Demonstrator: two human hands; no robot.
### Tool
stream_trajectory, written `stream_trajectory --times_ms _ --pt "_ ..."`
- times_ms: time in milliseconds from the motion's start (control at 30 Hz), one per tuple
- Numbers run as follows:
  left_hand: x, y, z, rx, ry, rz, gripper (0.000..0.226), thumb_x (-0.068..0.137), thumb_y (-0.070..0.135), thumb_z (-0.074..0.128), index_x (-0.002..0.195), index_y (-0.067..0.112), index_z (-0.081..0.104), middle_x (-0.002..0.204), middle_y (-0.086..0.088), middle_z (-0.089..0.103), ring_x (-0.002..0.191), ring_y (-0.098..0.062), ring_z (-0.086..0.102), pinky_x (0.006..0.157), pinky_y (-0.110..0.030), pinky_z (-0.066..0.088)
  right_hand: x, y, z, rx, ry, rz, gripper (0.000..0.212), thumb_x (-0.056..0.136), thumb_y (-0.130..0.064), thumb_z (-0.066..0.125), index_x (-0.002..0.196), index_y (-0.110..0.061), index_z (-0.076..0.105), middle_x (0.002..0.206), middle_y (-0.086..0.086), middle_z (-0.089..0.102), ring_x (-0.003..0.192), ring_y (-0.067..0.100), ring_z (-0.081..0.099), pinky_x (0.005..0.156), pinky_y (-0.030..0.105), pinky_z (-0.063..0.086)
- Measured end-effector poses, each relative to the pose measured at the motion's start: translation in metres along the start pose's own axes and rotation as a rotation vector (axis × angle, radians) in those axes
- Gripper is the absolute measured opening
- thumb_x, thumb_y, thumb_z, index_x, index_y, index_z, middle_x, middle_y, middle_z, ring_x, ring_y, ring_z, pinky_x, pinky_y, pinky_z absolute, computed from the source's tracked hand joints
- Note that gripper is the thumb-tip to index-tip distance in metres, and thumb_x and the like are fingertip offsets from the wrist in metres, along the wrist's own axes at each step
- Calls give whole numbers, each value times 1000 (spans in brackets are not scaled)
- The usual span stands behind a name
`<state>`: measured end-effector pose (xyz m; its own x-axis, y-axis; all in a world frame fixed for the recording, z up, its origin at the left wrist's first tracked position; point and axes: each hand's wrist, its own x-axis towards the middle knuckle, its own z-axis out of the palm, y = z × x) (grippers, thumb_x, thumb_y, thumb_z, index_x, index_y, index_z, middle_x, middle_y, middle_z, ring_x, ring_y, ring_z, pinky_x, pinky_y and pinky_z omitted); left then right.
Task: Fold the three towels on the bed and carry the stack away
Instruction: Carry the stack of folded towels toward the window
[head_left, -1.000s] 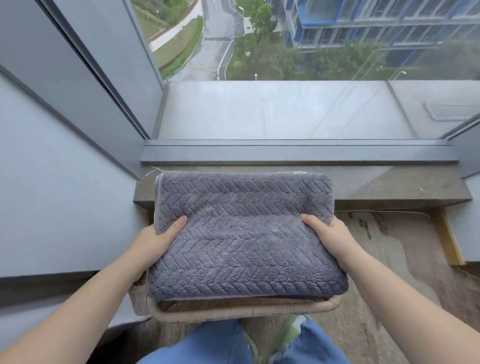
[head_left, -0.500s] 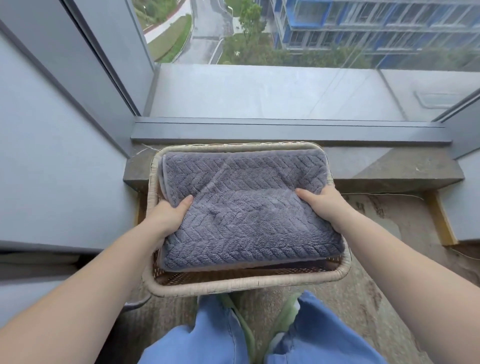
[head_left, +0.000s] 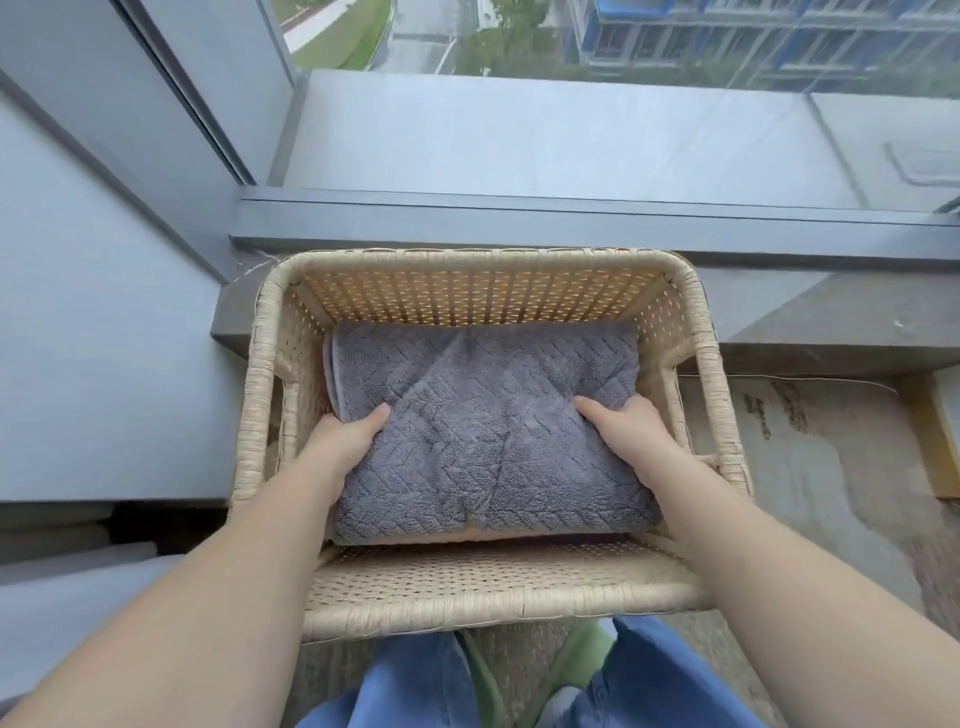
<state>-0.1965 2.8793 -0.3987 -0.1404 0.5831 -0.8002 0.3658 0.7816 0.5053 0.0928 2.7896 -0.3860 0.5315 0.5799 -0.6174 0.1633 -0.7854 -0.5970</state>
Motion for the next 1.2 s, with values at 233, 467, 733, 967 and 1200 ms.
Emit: stream_trajectory --times_ms 233,467,733,967,1200 --pt "32 -20 9 4 -12 -59 78 72 52 76 133 12 49 127 -12 59 114 -33 57 100 -50 46 24 9 18 91 -89 90 41 83 -32 71 116 -10 61 102 3 64 89 20 60 78 28 45" --pt "50 -36 17 30 -22 -9 68 76 50 73 128 11 55 125 -10 62 113 -29 58 101 -42 45 38 22 26 71 -109 116 43 83 -35 70 118 -11 61 102 1 63 75 11 55 74 26 42" --pt "11 -9 18 691 250 440 110 73 70 60 147 4 13 151 -20 27 137 -35 32 110 -44 33 19 8 20 -418 21 -92 97 81 -50 66 148 -6 10 149 16 32 132 34 38 103 42 37" --pt "5 3 16 1740 37 705 161 39 93 56 142 4 -30 153 -22 -27 143 -38 -20 118 -48 -9 12 -16 1 -1407 -157 -670 155 45 -87 61 145 -6 -25 157 13 -22 144 32 -18 118 45 -7" --pt "28 -3 23 1929 45 560 165 39 88 65 139 4 -36 150 -27 -31 142 -42 -20 118 -50 -5 38 4 12 -1539 -231 -600 162 39 -85 65 141 -4 -31 153 18 -29 143 33 -21 116 41 -12"
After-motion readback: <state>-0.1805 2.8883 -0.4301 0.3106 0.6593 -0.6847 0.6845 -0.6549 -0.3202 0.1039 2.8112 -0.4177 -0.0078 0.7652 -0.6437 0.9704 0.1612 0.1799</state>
